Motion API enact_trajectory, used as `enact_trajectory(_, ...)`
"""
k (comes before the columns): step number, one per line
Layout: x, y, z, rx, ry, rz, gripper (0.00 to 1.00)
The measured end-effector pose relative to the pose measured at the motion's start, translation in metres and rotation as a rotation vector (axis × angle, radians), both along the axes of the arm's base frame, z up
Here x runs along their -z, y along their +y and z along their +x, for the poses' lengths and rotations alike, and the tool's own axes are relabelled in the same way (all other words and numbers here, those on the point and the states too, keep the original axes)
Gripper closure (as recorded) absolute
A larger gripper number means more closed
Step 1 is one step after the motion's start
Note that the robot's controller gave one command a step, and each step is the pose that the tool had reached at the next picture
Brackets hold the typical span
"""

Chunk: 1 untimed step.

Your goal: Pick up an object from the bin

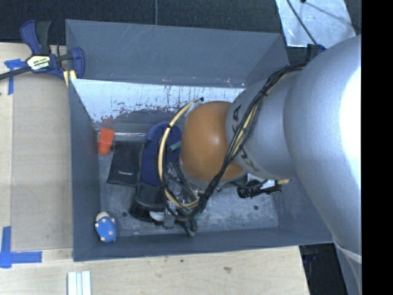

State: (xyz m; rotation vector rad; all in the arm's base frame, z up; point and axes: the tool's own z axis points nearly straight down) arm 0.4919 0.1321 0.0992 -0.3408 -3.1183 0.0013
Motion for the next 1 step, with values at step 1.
enact_trajectory(1,0.0008,0.0147,0.0019,0.29,0.001,-0.002,0.0)
